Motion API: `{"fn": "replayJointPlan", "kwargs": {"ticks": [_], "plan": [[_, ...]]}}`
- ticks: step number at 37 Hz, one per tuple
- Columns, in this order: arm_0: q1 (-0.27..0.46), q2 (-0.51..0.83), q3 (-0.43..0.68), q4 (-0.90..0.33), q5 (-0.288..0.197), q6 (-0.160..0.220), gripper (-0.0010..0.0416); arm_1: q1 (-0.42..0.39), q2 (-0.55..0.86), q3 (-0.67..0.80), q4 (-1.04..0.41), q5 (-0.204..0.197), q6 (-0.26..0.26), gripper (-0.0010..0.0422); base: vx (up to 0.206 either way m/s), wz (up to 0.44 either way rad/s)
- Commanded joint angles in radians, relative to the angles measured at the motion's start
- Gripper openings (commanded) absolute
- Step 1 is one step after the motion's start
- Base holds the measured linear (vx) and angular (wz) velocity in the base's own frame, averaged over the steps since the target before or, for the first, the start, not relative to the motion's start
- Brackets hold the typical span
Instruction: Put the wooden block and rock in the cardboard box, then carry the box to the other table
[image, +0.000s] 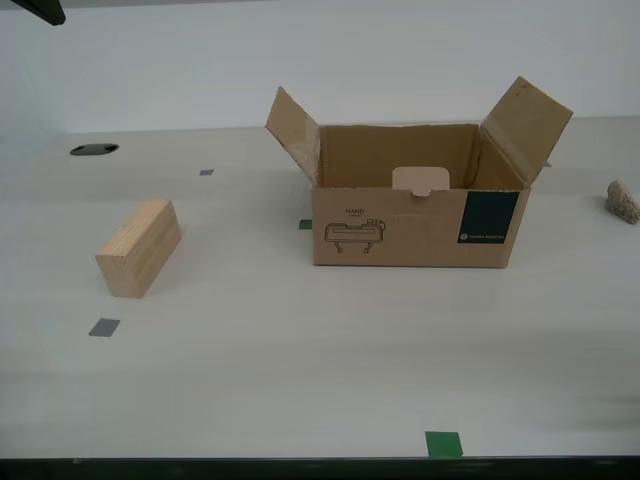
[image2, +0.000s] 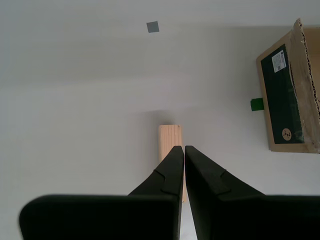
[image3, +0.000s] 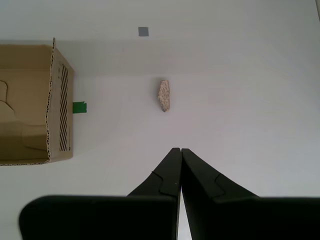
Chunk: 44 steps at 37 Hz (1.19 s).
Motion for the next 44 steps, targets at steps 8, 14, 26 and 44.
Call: {"fn": "replayJointPlan", "kwargs": {"ticks": [8, 14, 26, 44], "plan": [[0.001, 0.000, 0.000, 0.051, 0.001, 0.006, 0.0000, 0.000, 0.000, 0.001, -0.005, 0.003, 0.003, 0.0000, 0.000, 0.000], [0.002, 0.000, -0.001, 0.052, 0.001, 0.004, 0.0004, 0.000, 0.000, 0.001, -0.006, 0.003, 0.003, 0.0000, 0.000, 0.000], [0.002, 0.000, -0.001, 0.063, 0.001, 0.003, 0.0089, 0.000, 0.000, 0.001, -0.016, 0.003, 0.003, 0.0019, 0.000, 0.000], [0.002, 0.000, -0.001, 0.064, 0.001, 0.009, 0.0334, 0.000, 0.000, 0.001, -0.018, 0.003, -0.024, 0.0215, 0.000, 0.000]]}}
